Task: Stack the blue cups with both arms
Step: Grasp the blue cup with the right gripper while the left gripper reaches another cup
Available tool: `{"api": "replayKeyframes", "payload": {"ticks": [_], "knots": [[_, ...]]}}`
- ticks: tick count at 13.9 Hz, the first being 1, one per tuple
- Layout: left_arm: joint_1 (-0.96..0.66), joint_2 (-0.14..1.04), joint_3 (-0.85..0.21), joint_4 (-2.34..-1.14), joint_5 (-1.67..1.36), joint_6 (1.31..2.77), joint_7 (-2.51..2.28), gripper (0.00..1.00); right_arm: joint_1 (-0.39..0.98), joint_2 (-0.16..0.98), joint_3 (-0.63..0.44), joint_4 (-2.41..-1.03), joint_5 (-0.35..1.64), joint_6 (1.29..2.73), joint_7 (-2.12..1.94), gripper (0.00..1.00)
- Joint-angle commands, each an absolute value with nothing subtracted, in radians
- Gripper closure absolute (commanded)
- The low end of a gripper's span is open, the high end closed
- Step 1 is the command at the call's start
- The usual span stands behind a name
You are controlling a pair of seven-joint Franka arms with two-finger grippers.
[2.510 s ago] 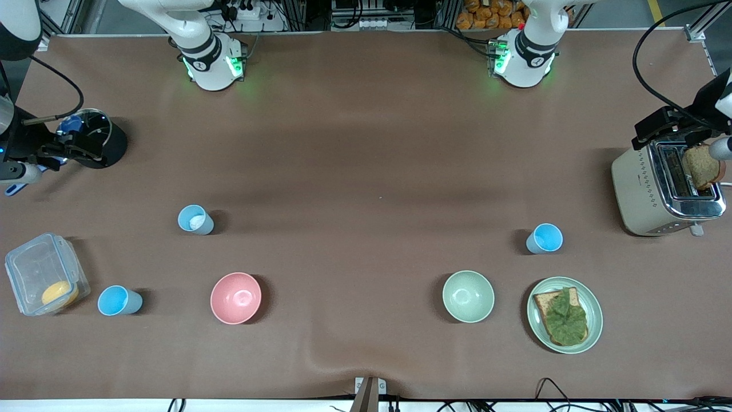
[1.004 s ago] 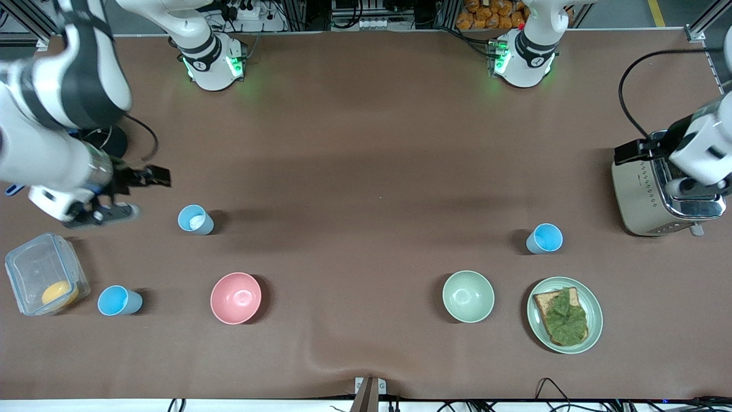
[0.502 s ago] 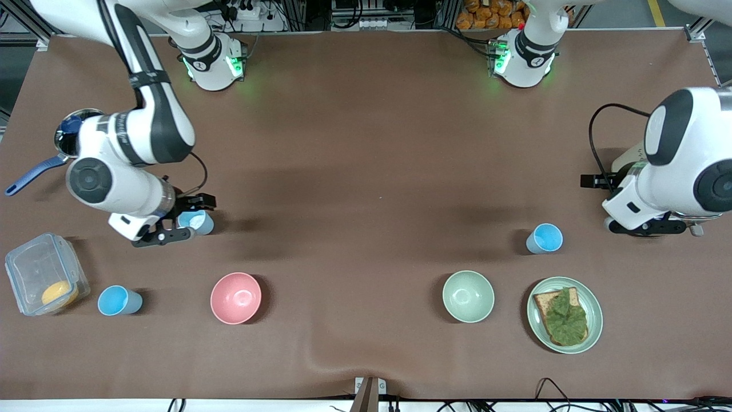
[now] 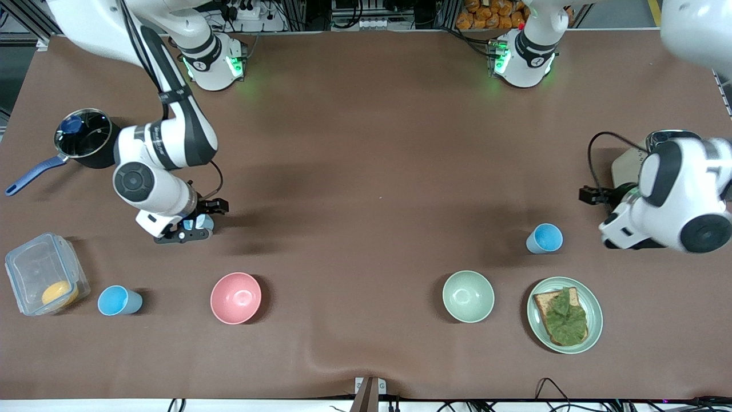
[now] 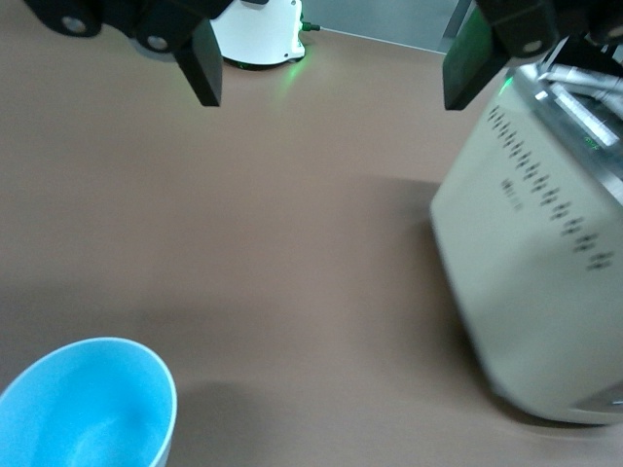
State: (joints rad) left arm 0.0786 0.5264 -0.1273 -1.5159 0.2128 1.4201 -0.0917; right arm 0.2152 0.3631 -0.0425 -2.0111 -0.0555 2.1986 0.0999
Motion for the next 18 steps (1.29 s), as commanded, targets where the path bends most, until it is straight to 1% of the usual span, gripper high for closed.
{"api": "replayKeyframes", "payload": {"ticks": [1, 2, 3, 4, 5, 7, 8, 10, 12, 15, 16, 18], "knots": [[0.078, 0.601, -0.132, -1.454, 0.206, 1.407, -0.098, 0.0, 0.212, 0.414, -0.048, -1.991, -0.08, 2.22, 0.124, 0.55], [0.072, 0.615, -0.132, -1.434, 0.207, 1.416, -0.101, 0.0, 0.207, 0.434, -0.048, -1.982, -0.08, 2.223, 0.124, 0.61], [0.066, 0.635, -0.132, -1.408, 0.209, 1.434, -0.103, 0.0, 0.206, 0.446, -0.049, -1.976, -0.08, 2.223, 0.123, 0.8], [0.06, 0.667, -0.13, -1.385, 0.209, 1.456, -0.106, 0.0, 0.201, 0.457, -0.049, -1.965, -0.08, 2.221, 0.123, 0.93], [0.061, 0.695, -0.129, -1.381, 0.21, 1.491, -0.145, 0.0, 0.195, 0.465, -0.049, -1.956, -0.08, 2.218, 0.123, 1.0], [0.09, 0.741, -0.127, -1.382, 0.21, 1.63, -0.204, 0.0, 0.192, 0.469, -0.049, -1.934, -0.078, 2.204, 0.121, 1.0], [0.092, 0.755, -0.127, -1.382, 0.212, 1.675, -0.215, 0.0, 0.195, 0.472, -0.049, -1.916, -0.078, 2.185, 0.123, 1.0], [0.091, 0.738, -0.129, -1.381, 0.209, 1.687, -0.219, 0.0, 0.205, 0.474, -0.048, -1.85, -0.078, 2.084, 0.124, 1.0], [0.084, 0.729, -0.13, -1.376, 0.209, 1.69, -0.219, 0.0, 0.228, 0.472, -0.048, -1.765, -0.077, 1.943, 0.147, 1.0], [0.083, 0.712, -0.133, -1.376, 0.213, 1.689, -0.221, 0.0, 0.297, 0.471, -0.043, -1.663, -0.061, 1.795, 0.231, 1.0], [0.083, 0.71, -0.136, -1.376, 0.212, 1.69, -0.222, 0.0, 0.339, 0.471, -0.043, -1.636, -0.06, 1.767, 0.292, 1.0], [0.068, 0.718, -0.141, -1.382, 0.215, 1.69, -0.224, 0.0, 0.417, 0.471, -0.038, -1.611, -0.023, 1.763, 0.421, 1.0]]}}
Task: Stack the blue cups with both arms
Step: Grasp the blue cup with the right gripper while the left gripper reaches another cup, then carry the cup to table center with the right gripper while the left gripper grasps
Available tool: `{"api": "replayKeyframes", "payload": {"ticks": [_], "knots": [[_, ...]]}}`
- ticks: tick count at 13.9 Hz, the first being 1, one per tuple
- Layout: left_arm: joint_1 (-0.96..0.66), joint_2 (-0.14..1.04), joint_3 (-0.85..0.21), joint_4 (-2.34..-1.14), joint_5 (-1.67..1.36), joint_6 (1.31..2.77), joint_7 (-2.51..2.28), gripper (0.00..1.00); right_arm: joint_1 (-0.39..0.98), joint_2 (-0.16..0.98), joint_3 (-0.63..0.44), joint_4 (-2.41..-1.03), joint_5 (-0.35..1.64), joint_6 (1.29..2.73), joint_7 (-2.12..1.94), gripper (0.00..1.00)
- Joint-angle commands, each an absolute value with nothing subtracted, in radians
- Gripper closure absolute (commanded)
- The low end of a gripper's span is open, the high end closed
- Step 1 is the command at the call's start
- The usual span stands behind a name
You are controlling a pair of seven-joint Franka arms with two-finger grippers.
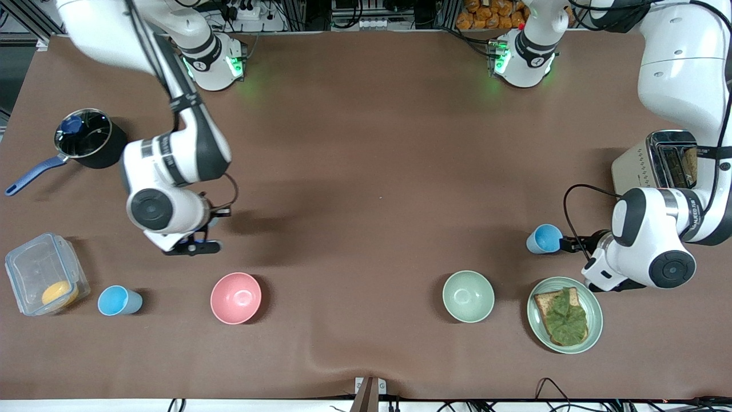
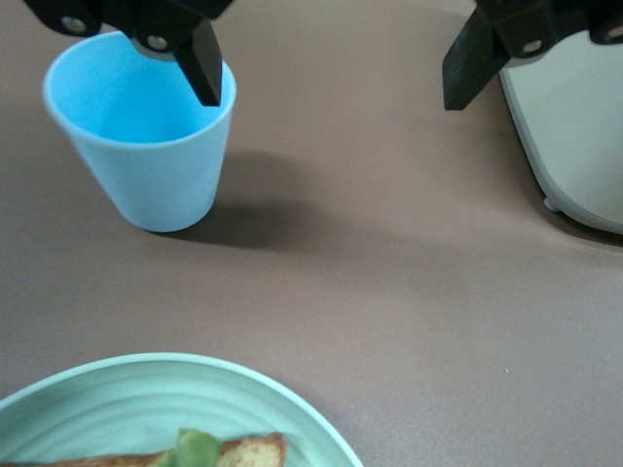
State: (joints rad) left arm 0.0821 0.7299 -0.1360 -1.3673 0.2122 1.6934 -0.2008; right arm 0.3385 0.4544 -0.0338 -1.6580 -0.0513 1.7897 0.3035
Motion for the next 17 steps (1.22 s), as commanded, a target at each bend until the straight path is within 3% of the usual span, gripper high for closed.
{"api": "replayKeyframes", "payload": {"ticks": [1, 7, 12, 17], "knots": [[0.046, 0.725, -0.141, -1.385, 0.219, 1.69, -0.224, 0.0, 0.443, 0.471, -0.038, -1.606, 0.035, 1.767, 0.469, 1.0], [0.04, 0.755, -0.14, -1.39, 0.218, 1.716, -0.225, 0.0, 0.613, 0.532, -0.04, -1.605, 0.346, 1.957, 0.754, 1.0], [0.032, 0.787, -0.14, -1.39, 0.215, 1.778, -0.291, 0.0, 0.715, 0.615, -0.038, -1.592, 0.405, 2.169, 0.925, 1.0], [0.052, 0.804, -0.14, -1.401, 0.224, 1.829, -0.259, 0.0, 0.762, 0.655, -0.04, -1.566, 0.488, 2.223, 0.936, 1.0]]}}
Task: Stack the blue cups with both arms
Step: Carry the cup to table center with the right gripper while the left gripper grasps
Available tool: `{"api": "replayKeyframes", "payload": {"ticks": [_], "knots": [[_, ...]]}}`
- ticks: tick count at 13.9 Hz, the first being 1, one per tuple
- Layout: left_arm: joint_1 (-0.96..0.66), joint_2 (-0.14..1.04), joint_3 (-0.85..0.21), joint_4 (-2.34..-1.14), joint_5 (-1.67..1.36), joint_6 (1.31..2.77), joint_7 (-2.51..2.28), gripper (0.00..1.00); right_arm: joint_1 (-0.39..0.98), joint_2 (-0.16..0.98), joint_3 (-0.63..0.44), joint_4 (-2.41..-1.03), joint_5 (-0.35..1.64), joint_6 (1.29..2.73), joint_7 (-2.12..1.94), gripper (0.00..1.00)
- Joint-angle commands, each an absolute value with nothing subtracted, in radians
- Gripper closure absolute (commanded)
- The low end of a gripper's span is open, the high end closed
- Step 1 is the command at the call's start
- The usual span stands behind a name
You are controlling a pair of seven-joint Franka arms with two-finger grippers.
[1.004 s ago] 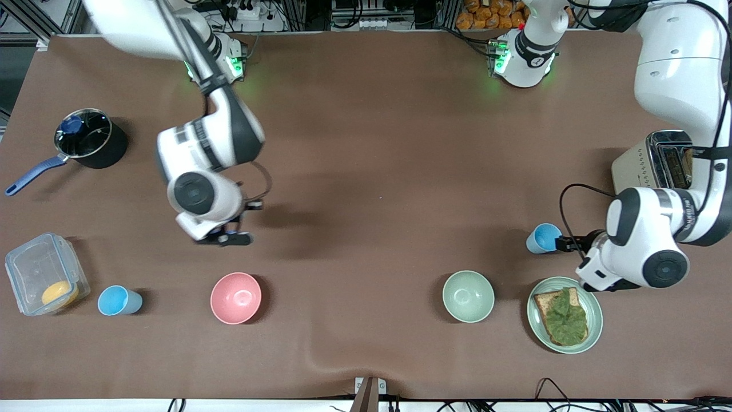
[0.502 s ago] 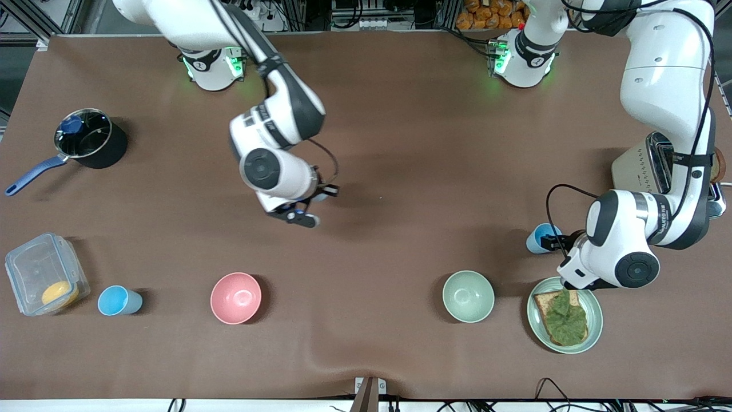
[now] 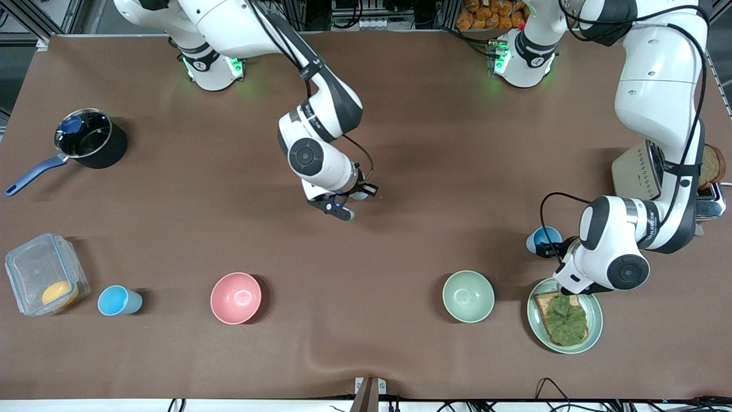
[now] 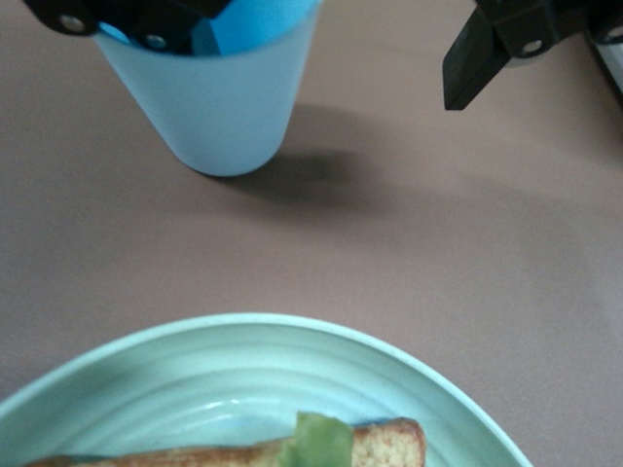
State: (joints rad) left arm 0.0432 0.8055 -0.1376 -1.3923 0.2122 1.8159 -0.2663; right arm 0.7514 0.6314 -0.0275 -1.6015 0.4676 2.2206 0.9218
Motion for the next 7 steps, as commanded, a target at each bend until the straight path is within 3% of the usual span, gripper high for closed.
{"api": "replayKeyframes", "payload": {"ticks": [1, 3, 5, 6, 7], "knots": [[0.052, 0.804, -0.14, -1.401, 0.224, 1.829, -0.261, 0.0, 0.765, 0.657, -0.04, -1.566, 0.488, 2.226, 0.937, 1.0], [0.054, 0.802, -0.138, -1.402, 0.224, 1.829, -0.259, 0.02, 0.787, 0.666, -0.043, -1.566, 0.488, 2.227, 0.937, 1.0], [0.058, 0.796, -0.138, -1.404, 0.222, 1.825, -0.262, 0.46, 0.785, 0.669, -0.043, -1.575, 0.48, 2.246, 0.933, 1.0], [0.06, 0.795, -0.137, -1.404, 0.224, 1.821, -0.264, 0.53, 0.785, 0.679, -0.043, -1.575, 0.476, 2.247, 0.933, 1.0], [0.061, 0.793, -0.137, -1.405, 0.224, 1.818, -0.264, 0.55, 0.795, 0.686, -0.043, -1.572, 0.474, 2.253, 0.934, 1.0]]}}
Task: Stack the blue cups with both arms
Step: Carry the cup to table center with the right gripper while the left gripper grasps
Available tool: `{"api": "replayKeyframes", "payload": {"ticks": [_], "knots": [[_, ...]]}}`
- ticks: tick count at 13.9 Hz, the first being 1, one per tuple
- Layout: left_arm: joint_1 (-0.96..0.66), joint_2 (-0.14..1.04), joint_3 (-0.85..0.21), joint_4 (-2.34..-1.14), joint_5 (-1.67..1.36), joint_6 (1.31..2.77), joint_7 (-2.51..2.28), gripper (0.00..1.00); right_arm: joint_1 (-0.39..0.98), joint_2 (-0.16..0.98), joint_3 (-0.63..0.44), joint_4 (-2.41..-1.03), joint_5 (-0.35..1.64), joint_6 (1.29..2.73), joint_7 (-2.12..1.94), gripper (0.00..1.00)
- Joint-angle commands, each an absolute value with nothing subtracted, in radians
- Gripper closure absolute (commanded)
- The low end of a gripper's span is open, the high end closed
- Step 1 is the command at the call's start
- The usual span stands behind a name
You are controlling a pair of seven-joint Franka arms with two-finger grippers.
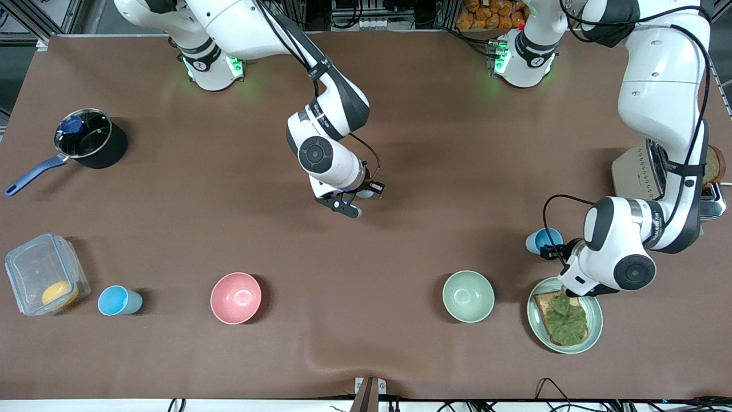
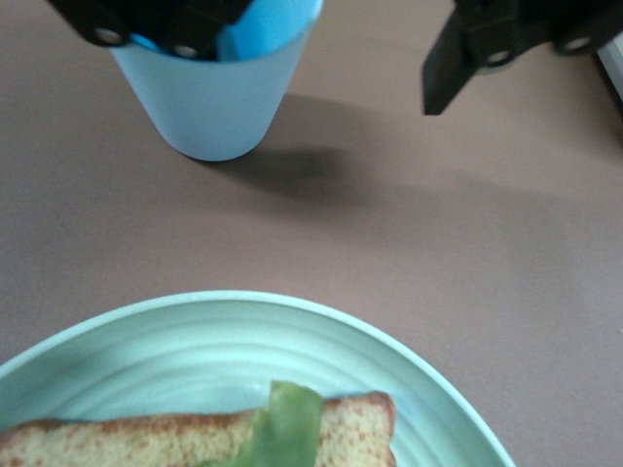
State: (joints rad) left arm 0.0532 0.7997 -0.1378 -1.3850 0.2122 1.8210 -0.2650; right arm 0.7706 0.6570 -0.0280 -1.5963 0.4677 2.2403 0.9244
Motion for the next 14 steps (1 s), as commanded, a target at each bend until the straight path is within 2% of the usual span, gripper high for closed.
{"api": "replayKeyframes", "payload": {"ticks": [1, 2, 4, 6, 7, 8, 12, 14], "knots": [[0.061, 0.793, -0.135, -1.405, 0.224, 1.818, -0.264, 0.55, 0.798, 0.687, -0.043, -1.575, 0.474, 2.269, 0.936, 1.0], [0.061, 0.793, -0.137, -1.405, 0.224, 1.818, -0.264, 0.55, 0.798, 0.69, -0.043, -1.575, 0.474, 2.272, 0.936, 1.0], [0.06, 0.793, -0.135, -1.405, 0.224, 1.818, -0.265, 0.56, 0.795, 0.69, -0.044, -1.574, 0.474, 2.267, 0.939, 0.0], [0.058, 0.793, -0.135, -1.407, 0.224, 1.816, -0.276, 0.65, 0.796, 0.674, -0.048, -1.569, 0.474, 2.257, 0.936, 0.0], [0.057, 0.793, -0.133, -1.408, 0.224, 1.816, -0.281, 0.72, 0.793, 0.663, -0.048, -1.568, 0.474, 2.235, 0.936, 0.0], [0.057, 0.792, -0.133, -1.411, 0.224, 1.816, -0.281, 0.74, 0.789, 0.649, -0.051, -1.565, 0.474, 2.202, 0.934, 0.0], [0.055, 0.788, -0.133, -1.413, 0.224, 1.812, -0.29, 0.79, 0.778, 0.552, -0.136, -1.497, 0.456, 1.95, 0.925, 0.0], [0.055, 0.787, -0.133, -1.411, 0.224, 1.803, -0.299, 0.8, 0.778, 0.502, -0.181, -1.433, 0.366, 1.803, 0.901, 0.0]]}}
